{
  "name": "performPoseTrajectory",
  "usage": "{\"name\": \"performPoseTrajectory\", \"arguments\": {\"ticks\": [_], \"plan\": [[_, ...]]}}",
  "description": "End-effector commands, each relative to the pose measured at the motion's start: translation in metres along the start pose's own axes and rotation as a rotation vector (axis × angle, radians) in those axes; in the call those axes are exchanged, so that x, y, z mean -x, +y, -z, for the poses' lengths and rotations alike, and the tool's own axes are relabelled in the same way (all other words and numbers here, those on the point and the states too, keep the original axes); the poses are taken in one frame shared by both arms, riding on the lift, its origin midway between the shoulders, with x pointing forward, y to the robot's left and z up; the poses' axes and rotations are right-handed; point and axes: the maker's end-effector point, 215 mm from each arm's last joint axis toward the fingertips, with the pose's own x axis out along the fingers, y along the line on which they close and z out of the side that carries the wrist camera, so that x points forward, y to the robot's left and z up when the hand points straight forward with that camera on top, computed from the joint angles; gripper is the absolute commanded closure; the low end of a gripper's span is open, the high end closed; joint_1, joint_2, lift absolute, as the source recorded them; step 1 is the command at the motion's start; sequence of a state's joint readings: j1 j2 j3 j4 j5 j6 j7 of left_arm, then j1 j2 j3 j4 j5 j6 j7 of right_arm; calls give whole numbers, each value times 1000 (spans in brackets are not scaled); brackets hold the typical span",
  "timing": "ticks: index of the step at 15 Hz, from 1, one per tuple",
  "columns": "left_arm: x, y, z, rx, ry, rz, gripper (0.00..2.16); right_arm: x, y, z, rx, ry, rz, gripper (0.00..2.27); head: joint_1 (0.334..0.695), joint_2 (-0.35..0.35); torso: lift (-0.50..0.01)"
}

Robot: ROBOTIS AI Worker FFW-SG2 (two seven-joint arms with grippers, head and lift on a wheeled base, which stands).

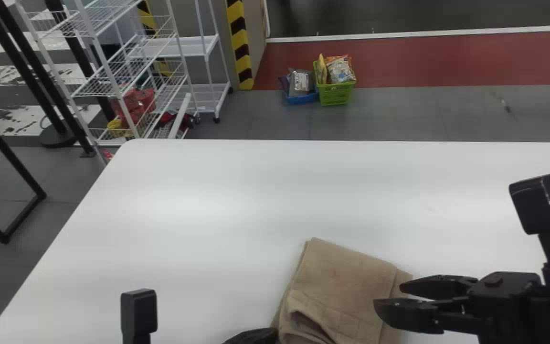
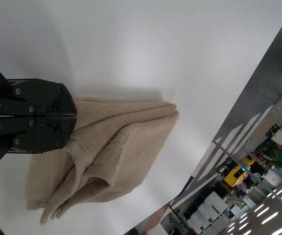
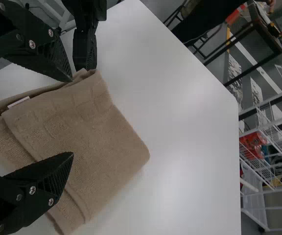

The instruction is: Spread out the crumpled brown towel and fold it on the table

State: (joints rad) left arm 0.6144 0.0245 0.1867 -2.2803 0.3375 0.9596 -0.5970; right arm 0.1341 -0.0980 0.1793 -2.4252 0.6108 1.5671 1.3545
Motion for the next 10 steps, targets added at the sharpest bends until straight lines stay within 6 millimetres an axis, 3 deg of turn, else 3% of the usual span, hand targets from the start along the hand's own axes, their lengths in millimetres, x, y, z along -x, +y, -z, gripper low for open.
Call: {"name": "performPoseTrajectory", "arguments": {"ticks": [1, 5, 8, 10], "plan": [[3, 3, -6, -4, -12, -6, 2142, 10, -14, 21, -74, 3, 13, 2111, 695, 97, -127], [23, 7, -39, -6, -89, -7, 2142, 26, -43, 55, -210, -33, -15, 2145, 695, 43, -127], [40, 20, -64, 1, -157, -22, 2142, 23, -50, 76, -113, -109, -92, 2145, 695, 42, -127], [47, 26, -74, 2, -191, -26, 2138, 21, -43, 78, 19, -184, -138, 2145, 695, 59, -127]]}}
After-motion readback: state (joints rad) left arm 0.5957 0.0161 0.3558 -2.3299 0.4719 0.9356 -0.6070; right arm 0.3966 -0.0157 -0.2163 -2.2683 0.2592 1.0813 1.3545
